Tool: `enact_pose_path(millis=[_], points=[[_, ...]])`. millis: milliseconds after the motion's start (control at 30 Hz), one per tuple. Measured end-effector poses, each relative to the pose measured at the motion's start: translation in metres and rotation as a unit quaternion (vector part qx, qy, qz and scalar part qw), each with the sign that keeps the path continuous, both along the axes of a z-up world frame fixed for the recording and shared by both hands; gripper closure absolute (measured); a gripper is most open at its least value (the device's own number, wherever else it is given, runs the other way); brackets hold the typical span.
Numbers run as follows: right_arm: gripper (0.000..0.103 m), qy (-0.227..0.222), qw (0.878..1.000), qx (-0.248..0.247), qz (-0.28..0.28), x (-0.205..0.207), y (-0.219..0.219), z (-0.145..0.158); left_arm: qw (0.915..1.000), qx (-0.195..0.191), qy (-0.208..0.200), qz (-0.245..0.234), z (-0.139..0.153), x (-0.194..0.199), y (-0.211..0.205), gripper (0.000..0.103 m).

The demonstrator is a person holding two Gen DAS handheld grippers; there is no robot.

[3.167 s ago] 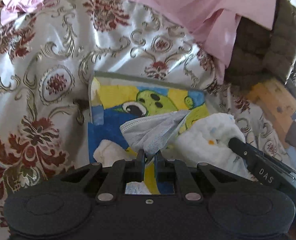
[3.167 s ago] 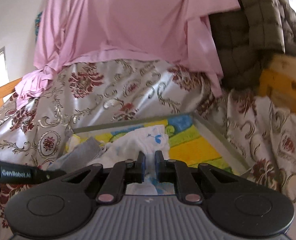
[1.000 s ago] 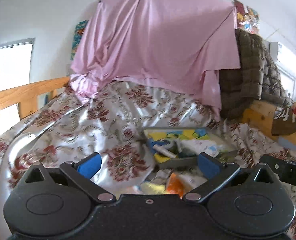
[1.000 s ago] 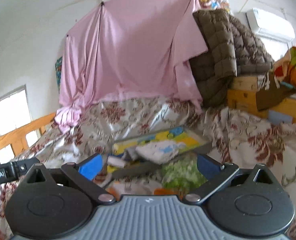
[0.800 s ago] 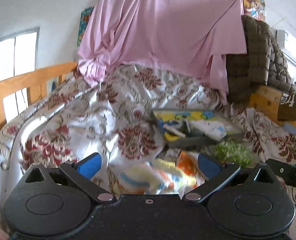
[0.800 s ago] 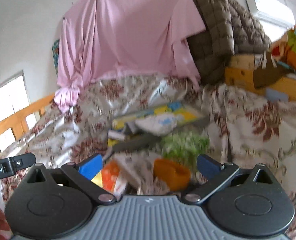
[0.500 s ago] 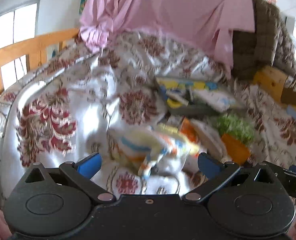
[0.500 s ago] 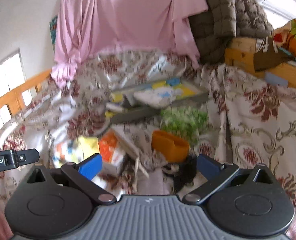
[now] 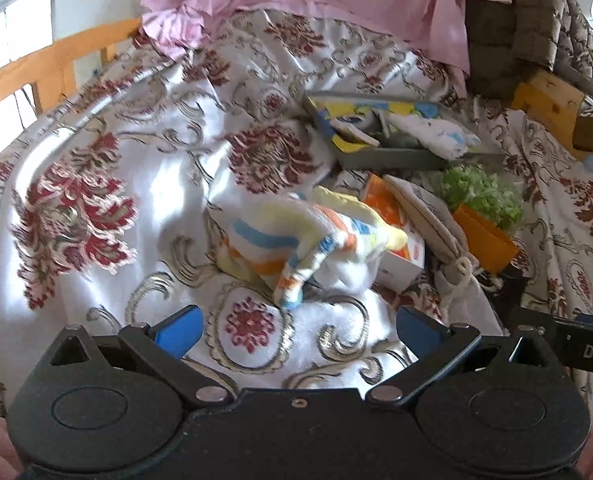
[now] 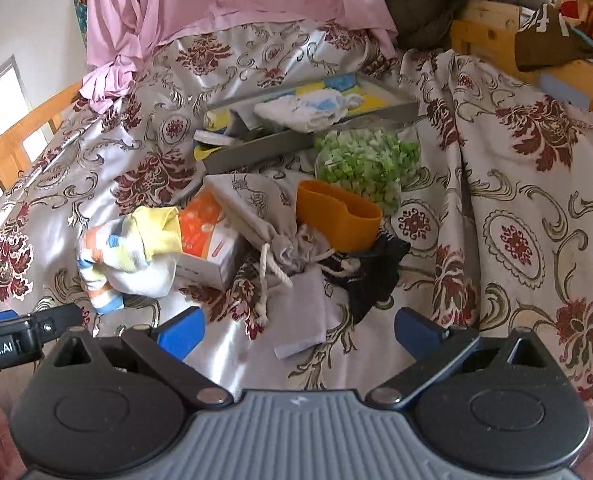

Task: Organize soft objects
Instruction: 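Grasp the striped cloth with the left gripper while the right gripper grasps the grey drawstring pouch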

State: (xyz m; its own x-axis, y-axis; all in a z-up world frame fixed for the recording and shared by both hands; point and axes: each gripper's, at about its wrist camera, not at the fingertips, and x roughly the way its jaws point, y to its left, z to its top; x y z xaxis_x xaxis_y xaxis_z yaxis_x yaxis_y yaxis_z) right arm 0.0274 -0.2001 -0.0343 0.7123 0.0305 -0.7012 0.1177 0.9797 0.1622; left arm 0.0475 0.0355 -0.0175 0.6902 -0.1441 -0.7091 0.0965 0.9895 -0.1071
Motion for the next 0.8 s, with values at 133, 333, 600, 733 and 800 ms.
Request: enact_pose_path(millis=[133,333,600,733,800], points=[[0.0,0.009,1.0,0.015,-0.006,0.005,-0.006,0.0,0.9983,-0.04,0.036,-0.023,-0.007,0.008,-0.002,0.001],[0.0,0.034,0.998,0.041,0.015,0.032,-0.021,0.001,0.9915,-0.116,0.056,-0.019,-0.025,0.025,-0.01,0.002],[0.008,0.031,0.996,0.056,0.07,0.07,-0.03,0.004,0.9807,-0.188,0.049,0.023,-0.044,0.042,-0.015,0.005],[0.011,0.061,0.989,0.059,0.118,0.101,-0.031,-0.007,0.9797,-0.188,0.041,0.057,-0.055,0.051,-0.018,0.008],[0.016,0.078,0.986,0.055,0.139,0.114,-0.03,-0.016,0.9799,-0.185,0.039,0.064,-0.059,0.055,-0.018,0.012]])
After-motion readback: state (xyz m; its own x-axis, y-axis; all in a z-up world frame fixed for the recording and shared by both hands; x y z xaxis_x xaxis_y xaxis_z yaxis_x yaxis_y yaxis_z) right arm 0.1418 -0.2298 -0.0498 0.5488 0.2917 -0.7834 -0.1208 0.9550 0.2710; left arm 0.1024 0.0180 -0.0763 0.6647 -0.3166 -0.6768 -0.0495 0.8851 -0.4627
